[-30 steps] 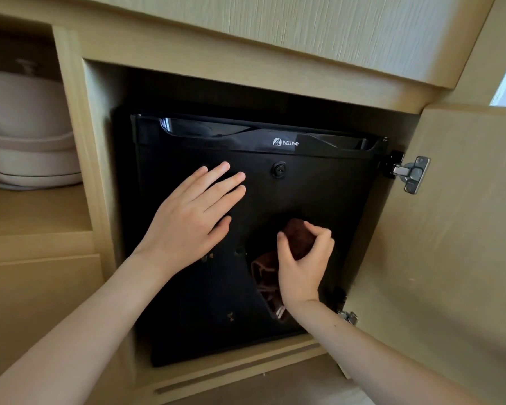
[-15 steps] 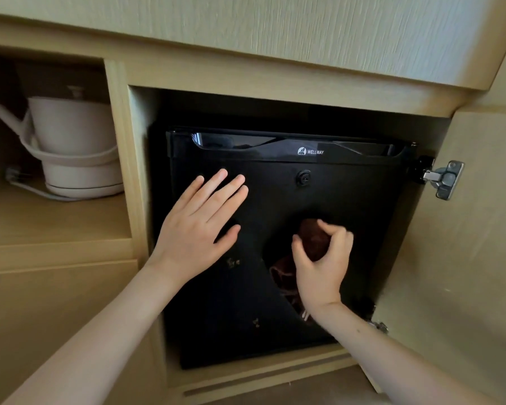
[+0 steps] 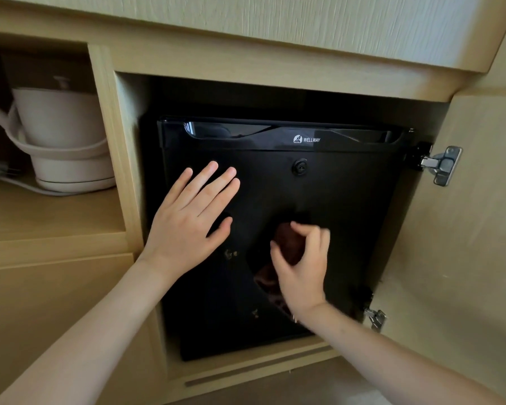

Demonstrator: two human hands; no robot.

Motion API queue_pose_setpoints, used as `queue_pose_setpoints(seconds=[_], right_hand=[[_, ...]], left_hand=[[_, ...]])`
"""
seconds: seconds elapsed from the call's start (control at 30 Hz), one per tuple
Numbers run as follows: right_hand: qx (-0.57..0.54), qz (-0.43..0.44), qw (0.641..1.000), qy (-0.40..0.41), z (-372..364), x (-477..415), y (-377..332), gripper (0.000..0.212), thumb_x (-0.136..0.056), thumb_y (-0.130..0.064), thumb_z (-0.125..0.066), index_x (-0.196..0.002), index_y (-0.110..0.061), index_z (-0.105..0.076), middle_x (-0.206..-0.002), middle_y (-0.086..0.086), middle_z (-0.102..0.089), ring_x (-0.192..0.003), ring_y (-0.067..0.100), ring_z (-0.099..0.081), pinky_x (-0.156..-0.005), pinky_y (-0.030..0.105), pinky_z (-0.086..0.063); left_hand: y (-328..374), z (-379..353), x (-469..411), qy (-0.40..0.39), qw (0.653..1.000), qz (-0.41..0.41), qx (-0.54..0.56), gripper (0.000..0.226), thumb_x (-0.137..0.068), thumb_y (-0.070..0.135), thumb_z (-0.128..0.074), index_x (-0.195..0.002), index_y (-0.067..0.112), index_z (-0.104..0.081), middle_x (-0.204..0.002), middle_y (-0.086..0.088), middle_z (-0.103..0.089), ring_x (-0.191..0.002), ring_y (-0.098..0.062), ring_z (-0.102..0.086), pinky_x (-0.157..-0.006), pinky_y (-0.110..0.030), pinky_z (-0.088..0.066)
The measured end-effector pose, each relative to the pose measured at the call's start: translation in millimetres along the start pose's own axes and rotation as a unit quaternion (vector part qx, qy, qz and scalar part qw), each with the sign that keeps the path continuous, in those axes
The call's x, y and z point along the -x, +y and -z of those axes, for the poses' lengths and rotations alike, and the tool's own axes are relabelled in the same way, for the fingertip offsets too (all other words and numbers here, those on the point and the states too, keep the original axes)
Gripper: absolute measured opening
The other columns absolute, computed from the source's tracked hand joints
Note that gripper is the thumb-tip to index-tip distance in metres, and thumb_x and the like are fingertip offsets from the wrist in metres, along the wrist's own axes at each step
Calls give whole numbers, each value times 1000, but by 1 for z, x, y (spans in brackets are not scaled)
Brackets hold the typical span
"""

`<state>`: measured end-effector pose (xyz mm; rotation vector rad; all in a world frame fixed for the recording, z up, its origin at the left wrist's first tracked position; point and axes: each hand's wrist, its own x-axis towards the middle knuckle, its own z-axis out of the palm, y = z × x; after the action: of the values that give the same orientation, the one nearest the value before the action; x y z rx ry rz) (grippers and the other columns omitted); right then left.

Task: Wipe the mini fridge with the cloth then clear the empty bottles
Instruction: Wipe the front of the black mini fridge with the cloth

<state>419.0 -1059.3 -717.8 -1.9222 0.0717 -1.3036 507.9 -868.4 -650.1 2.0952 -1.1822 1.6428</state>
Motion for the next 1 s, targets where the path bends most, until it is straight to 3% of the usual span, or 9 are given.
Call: queue_pose_setpoints(seconds=[0.17,0.23,0.37,0.43,0.53,0.67,0.9,1.0], right_hand=[[-18,53,994,97,-9,-49,-30,43,-81,-19,-77,-117,-19,-54,-112,-5,-43,-104,-12,-49,-88,3,-39],[-5,54,996,77,-15,-30,-23,44,-82,-18,-77,-119,-18,-54,-113,-7,-40,-105,-11,-48,-90,6,-41],[32,27,997,-67,-10,27,8,43,-82,-12,-81,-118,-15,-58,-113,-11,-38,-104,-4,-50,-93,28,-52],[30,16,995,-94,-6,28,11,42,-81,-12,-81,-116,-19,-59,-112,-9,-41,-106,-6,-51,-91,21,-51],[-5,43,998,-35,-4,-3,-7,42,-80,-11,-81,-113,-20,-58,-110,-2,-47,-103,-9,-52,-88,6,-41],[-10,84,995,45,-13,-31,-24,45,-79,-10,-80,-118,-16,-58,-112,0,-47,-105,-9,-49,-91,5,-38],[70,118,983,-120,-6,20,5,44,-77,-4,-84,-116,-10,-64,-107,-9,-40,-94,0,-50,-84,16,-50],[26,102,993,-52,-4,-7,-13,44,-73,-1,-83,-112,-14,-66,-105,-3,-46,-100,-9,-51,-91,7,-39]], left_hand=[[0,2,-1,1,1000,2,2,52,-95,24,-58,-145,13,-50,-154,-3,-44,-148,-23,-31,-124,-42,-15],[2,2,-1,-1,1000,2,3,51,-95,24,-59,-144,13,-50,-153,-3,-45,-148,-24,-32,-124,-42,-16],[1,3,-1,0,1000,3,3,52,-94,23,-60,-144,12,-51,-153,-4,-46,-147,-24,-33,-124,-41,-16],[1,4,-2,-2,1000,3,5,52,-94,23,-61,-144,13,-51,-153,-4,-46,-147,-24,-33,-124,-41,-16],[0,5,-1,-12,1000,-1,13,53,-94,23,-61,-145,12,-50,-154,-3,-45,-148,-24,-31,-124,-41,-16],[-1,5,-1,-20,999,5,31,53,-94,22,-60,-145,13,-49,-154,-2,-44,-149,-22,-29,-124,-41,-16],[17,9,13,-24,995,77,61,52,-96,14,-58,-147,11,-47,-155,-2,-43,-151,-21,-26,-125,-41,-17],[21,16,21,-30,992,99,68,53,-95,8,-59,-147,10,-47,-155,-3,-43,-150,-20,-27,-124,-40,-19]])
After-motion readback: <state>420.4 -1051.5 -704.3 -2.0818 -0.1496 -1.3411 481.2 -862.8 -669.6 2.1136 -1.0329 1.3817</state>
